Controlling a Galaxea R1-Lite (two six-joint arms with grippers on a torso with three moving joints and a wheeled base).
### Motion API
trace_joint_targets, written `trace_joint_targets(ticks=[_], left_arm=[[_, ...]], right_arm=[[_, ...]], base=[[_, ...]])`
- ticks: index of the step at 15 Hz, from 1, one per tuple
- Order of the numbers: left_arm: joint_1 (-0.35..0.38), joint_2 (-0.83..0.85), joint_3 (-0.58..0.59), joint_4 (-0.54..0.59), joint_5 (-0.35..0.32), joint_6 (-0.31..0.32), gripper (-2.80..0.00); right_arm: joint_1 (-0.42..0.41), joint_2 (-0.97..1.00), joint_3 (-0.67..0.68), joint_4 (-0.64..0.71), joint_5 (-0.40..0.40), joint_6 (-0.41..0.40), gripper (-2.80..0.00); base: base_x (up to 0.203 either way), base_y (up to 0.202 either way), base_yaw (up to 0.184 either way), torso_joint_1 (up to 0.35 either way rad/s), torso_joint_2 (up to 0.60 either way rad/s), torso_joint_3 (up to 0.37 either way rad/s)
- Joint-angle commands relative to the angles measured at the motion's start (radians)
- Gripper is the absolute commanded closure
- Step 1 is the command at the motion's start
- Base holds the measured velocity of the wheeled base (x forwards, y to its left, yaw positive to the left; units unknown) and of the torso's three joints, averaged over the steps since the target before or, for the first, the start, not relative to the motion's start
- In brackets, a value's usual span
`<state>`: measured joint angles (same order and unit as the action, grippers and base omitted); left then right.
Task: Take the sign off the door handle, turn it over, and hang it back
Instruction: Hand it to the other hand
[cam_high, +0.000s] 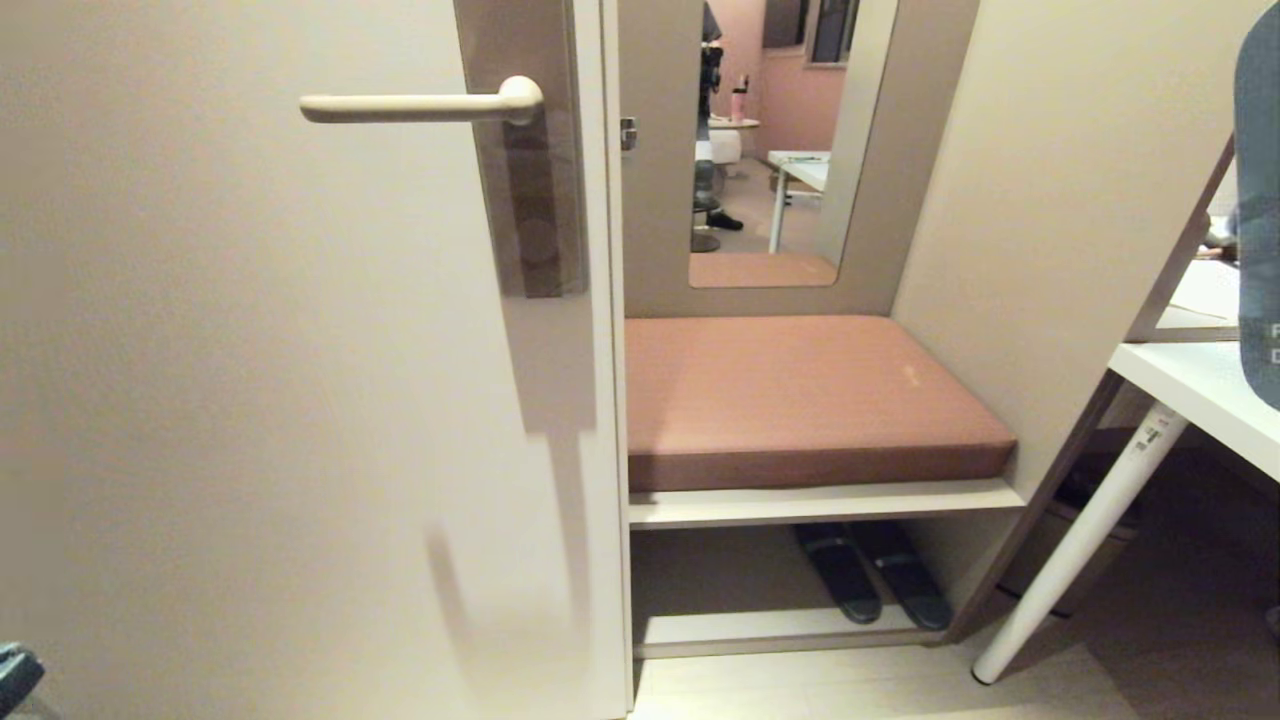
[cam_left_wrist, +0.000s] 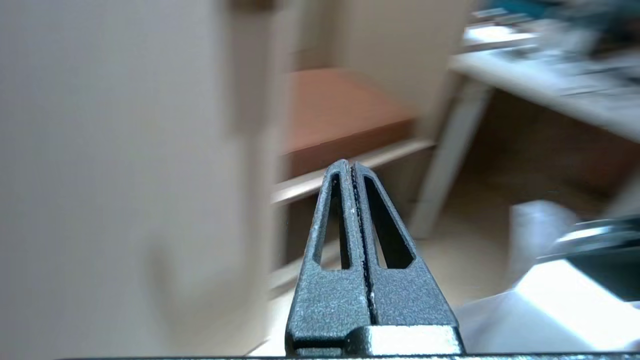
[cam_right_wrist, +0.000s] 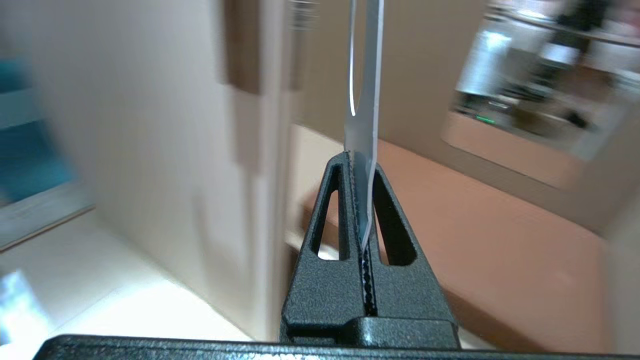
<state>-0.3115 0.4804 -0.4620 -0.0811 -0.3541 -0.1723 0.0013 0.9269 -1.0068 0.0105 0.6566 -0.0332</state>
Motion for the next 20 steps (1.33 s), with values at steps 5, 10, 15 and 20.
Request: trace_joint_targets(ticks=[5,10,15,20], left_arm=[[-0.277,0.427,-0.125,-0.337,-0.045,-0.149,0.0],[-0.301,0.578,-0.175,-0.503,-0.058,-0.226,0.0],[-0.356,0.625,-0.201,-0.506,-0.059,-0.262,0.0],[-0.418,0.733,-0.244,-0.55,-0.112,-0.258,0.0]], right_arm=[[0.049,0.083,-0.023,-0.006,0.187,0.013,0.0],[0.225,0.193,-0.063,-0.16,0.209,0.163,0.0],[0.389,0.31,-0.036,-0.459,0.204,0.372,0.0],[0.476,0.423,-0.036,-0.625,0.198,0.416,0.0]], base=[[0.0,0.0,0.0,0.0,0.0,0.0],[0.0,0.0,0.0,0.0,0.0,0.0],[0.0,0.0,0.0,0.0,0.0,0.0],[0.0,0.0,0.0,0.0,0.0,0.0]])
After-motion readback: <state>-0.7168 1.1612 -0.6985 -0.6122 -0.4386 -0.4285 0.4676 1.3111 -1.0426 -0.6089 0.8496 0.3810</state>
